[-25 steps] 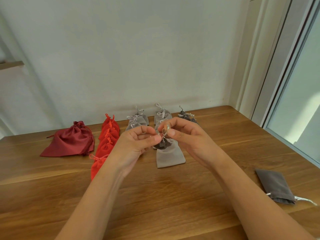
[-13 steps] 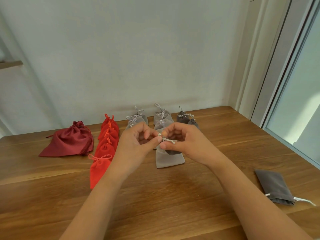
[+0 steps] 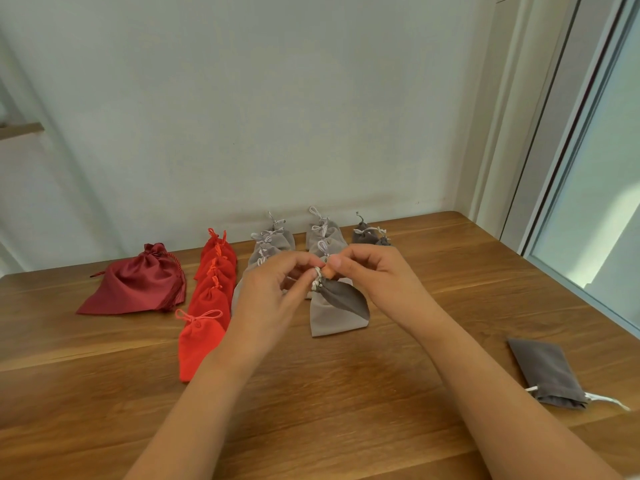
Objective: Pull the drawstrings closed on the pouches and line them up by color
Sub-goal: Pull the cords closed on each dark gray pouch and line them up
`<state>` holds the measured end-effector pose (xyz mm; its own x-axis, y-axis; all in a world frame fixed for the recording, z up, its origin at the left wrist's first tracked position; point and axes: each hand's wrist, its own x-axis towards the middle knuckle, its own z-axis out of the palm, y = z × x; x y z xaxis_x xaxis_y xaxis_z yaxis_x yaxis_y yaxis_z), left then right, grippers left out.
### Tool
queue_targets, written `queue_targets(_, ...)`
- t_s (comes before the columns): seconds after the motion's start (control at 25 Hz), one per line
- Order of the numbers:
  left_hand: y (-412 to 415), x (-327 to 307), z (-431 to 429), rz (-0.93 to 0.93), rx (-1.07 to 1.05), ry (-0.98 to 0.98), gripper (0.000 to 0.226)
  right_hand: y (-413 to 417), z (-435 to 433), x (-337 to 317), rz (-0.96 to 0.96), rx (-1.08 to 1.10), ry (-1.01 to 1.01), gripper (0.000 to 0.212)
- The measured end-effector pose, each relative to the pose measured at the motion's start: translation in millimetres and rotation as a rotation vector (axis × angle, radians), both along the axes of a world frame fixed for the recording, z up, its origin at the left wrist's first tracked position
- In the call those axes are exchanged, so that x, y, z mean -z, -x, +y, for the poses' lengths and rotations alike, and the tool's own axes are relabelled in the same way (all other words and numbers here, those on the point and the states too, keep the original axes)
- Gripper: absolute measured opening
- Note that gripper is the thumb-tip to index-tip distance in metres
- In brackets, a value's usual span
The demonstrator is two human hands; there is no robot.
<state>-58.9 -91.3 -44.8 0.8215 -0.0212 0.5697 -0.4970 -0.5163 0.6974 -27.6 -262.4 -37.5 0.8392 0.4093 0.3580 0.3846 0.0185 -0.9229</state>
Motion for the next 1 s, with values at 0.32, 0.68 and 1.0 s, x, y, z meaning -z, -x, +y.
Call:
queue_targets(0.32,0,2,-1,-0.185,-0.051,-0.162,0.022,-3,-1,-1,0.242,-0.035,-0.196,0.022)
queue_targets(0.68,-1,1,-2,-0.102,-0.040,-0.208,0.008,-1,-4,-5,0.049,0.019,-0.052,0.035)
queue_targets(1.0,4,0,-6,0.181,0.200,0.004,0.015,-5,-9,0,-0.372,0.318,0.291,0.038)
